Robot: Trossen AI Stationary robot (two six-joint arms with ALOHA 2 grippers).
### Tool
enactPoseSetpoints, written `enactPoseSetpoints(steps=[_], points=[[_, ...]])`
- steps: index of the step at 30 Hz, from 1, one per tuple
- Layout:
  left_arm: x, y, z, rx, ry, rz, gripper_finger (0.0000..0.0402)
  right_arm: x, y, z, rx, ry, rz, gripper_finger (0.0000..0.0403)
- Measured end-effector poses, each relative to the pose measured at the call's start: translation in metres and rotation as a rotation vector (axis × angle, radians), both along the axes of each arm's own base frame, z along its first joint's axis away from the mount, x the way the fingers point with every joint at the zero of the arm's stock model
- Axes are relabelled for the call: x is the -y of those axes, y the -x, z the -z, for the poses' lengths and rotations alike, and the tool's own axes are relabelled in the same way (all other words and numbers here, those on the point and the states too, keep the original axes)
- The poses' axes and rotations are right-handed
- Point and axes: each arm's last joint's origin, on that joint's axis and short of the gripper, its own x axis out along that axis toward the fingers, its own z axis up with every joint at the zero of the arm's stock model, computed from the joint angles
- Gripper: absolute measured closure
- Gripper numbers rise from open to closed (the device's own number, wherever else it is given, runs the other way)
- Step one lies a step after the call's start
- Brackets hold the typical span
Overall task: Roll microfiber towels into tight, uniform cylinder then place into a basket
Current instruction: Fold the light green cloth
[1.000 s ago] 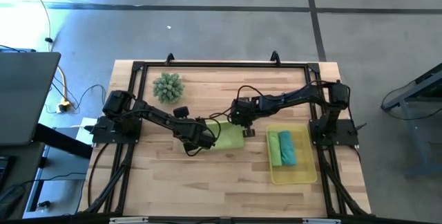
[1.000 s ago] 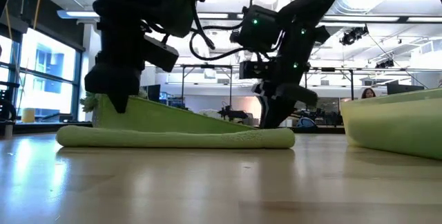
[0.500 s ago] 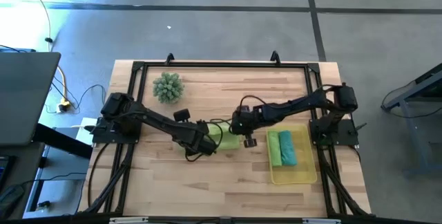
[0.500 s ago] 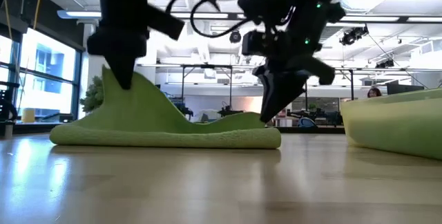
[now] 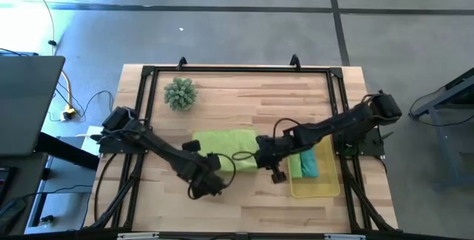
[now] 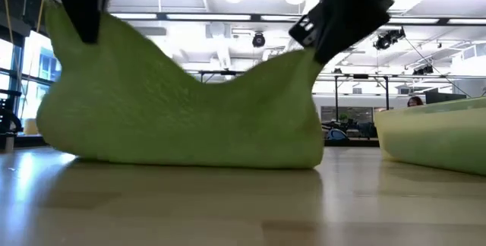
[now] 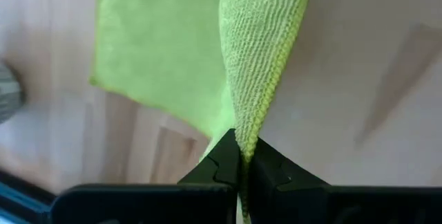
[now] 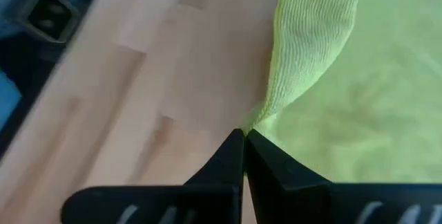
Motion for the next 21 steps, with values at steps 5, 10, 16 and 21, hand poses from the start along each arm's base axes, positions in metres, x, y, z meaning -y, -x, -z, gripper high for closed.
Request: enactPoseSetpoints(steps=[5,10,16,21], points=[[0.015,0.004,-0.004,0.046,-0.030,0.021,0.0399,-0.015,0.001,0.003,0.025,0.037,-0.044,0.0403],[0.006,0.005,0.012,0.046,-0.116,-0.026,0.0399,-0.010,-0.006,0.016,0.007,0.078,-0.022,0.0403],[-0.022,0.007,0.032,0.007,-0.228,-0.131,0.0399,0.014,-0.011,0.024,-0.031,0.159,0.053,0.0403],[-0.045,0.011,0.052,-0.045,-0.258,-0.204,0.0399,0.042,-0.014,0.026,-0.065,0.220,0.161,0.0403]])
